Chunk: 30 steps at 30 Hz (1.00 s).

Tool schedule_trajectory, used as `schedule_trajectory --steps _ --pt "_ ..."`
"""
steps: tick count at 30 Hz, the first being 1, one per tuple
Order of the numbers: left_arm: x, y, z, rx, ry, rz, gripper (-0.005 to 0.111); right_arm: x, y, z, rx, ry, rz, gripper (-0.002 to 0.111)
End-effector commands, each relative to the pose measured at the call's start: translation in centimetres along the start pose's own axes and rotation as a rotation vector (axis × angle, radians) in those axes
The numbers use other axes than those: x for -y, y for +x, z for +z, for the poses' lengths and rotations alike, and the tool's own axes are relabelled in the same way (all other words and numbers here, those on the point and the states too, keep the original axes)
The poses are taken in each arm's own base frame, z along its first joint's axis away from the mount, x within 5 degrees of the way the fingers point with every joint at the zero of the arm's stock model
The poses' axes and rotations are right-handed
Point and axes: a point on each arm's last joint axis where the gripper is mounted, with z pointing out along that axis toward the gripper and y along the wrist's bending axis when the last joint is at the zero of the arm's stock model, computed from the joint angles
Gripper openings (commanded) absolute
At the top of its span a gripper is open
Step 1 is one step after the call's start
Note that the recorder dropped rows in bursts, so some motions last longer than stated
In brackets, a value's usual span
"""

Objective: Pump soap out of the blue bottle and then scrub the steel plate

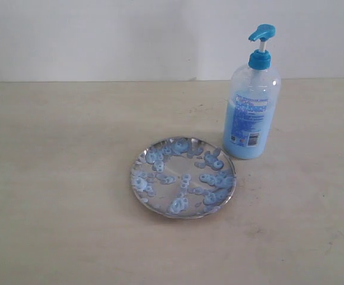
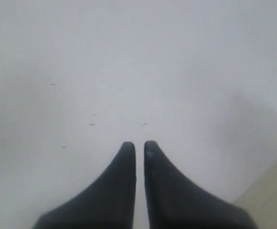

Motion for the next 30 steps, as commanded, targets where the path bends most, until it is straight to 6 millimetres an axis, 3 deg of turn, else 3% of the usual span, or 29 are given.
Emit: schedule_trajectory --steps 1,5,11,18,23,30 --pt "-0.3 1.0 -2.7 -0.138 -0.004 -0.129 0.004 0.0 0.0 0.0 0.003 0.000 -0.004 0.004" --pt "0.5 1.2 -4.6 -0.221 0.006 -0.330 0.004 0.0 0.0 0.0 0.003 0.000 -0.004 0.004" --pt "-0.1 0.3 -5.1 -0.129 -0.086 -0.540 0.004 0.0 0.0 0.0 0.003 0.000 -0.004 0.004" --pt "-1.0 -0.2 -5.2 -0.121 -0.139 -0.403 0.004 0.0 0.0 0.0 0.003 0.000 -0.004 0.004" --pt "1.0 4.2 -5.7 -0.415 -0.192 -0.711 0.004 0.0 0.0 0.0 0.003 0.000 -0.004 0.004" --pt "5.8 11.0 -7.3 -0.526 -0.218 -0.742 0.004 0.0 0.0 0.0 0.003 0.000 -0.004 0.004"
